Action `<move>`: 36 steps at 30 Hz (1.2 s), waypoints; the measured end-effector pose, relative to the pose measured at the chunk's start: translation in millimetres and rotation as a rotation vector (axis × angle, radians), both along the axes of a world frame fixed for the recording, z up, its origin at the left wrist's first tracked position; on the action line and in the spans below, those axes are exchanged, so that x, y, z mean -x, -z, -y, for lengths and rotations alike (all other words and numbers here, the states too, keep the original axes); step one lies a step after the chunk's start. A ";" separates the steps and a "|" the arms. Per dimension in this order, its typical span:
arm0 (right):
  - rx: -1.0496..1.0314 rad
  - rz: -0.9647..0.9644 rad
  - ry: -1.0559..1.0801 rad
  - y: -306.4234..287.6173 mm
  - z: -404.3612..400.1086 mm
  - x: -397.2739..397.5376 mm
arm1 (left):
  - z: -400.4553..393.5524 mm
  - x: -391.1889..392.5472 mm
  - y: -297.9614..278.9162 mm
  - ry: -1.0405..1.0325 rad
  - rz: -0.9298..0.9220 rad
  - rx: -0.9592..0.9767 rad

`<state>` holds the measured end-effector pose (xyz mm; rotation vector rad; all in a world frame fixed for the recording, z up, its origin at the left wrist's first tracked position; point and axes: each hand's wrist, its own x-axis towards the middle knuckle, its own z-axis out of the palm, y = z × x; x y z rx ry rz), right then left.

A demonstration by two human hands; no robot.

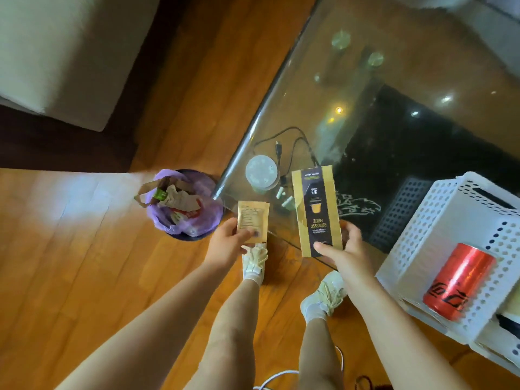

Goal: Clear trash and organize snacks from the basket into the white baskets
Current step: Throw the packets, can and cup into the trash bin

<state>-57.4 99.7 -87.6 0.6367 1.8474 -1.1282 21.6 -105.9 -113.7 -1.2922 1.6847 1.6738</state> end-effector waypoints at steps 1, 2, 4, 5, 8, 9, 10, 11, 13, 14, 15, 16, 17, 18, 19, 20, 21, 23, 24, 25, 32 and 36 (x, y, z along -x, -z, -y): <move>0.038 0.028 -0.069 -3.5 8.2 -2.7 | 12.0 -9.4 -1.5 -0.075 0.013 0.006; 0.072 0.055 -0.137 -6.1 17.1 -6.1 | 24.2 -18.2 -1.6 -0.128 0.030 0.025; 0.131 0.103 -0.256 -8.4 37.9 -15.2 | 47.7 -35.1 0.0 -0.193 0.076 0.086; 0.160 0.124 -0.302 -8.1 49.7 -20.4 | 59.0 -43.2 2.4 -0.220 0.099 0.123; 0.239 0.177 -0.405 -1.6 88.3 -35.3 | 90.0 -62.9 13.5 -0.273 0.165 0.214; 0.257 0.189 -0.418 1.6 101.9 -39.6 | 98.3 -67.5 18.5 -0.285 0.189 0.218; 0.260 0.198 -0.422 5.5 115.6 -43.4 | 105.7 -71.4 23.6 -0.292 0.213 0.219; 0.246 0.200 -0.417 9.8 128.9 -46.6 | 112.0 -74.7 28.9 -0.295 0.236 0.226; 0.177 0.184 -0.415 19.2 154.4 -51.3 | 121.8 -79.7 39.0 -0.309 0.278 0.254; 0.142 0.172 -0.429 24.4 165.4 -53.1 | 125.3 -81.1 43.4 -0.320 0.294 0.264; 0.111 0.156 -0.454 30.1 175.5 -54.5 | 128.3 -82.0 47.8 -0.325 0.307 0.271; 0.085 0.138 -0.485 36.1 184.5 -55.8 | 131.1 -82.1 51.7 -0.321 0.319 0.274; 0.063 0.125 -0.512 42.1 192.6 -56.7 | 133.5 -81.8 55.7 -0.315 0.329 0.272; 0.046 0.121 -0.534 48.0 199.4 -57.2 | 135.7 -81.1 59.6 -0.312 0.335 0.267; 0.035 0.127 -0.552 53.7 205.3 -57.4 | 137.3 -79.9 62.5 -0.313 0.341 0.260; 0.025 0.144 -0.573 59.4 209.6 -57.2 | 138.9 -78.5 64.6 -0.313 0.350 0.250; 0.011 0.166 -0.601 64.5 212.8 -56.9 | 140.1 -77.6 66.2 -0.314 0.362 0.238; -0.026 0.218 -0.657 69.2 213.9 -55.6 | 141.4 -77.1 66.4 -0.309 0.389 0.222; -0.036 0.237 -0.680 68.9 212.2 -54.8 | 141.1 -77.6 64.7 -0.306 0.401 0.218; -0.036 0.247 -0.702 66.9 209.0 -54.0 | 140.5 -78.7 62.4 -0.306 0.408 0.210; 0.092 0.262 -0.621 19.0 165.1 -25.8 | 121.6 -70.9 21.7 -0.248 0.330 0.096; 0.127 0.150 -0.473 -15.6 121.2 -7.7 | 92.0 -44.3 -17.3 -0.084 0.214 0.082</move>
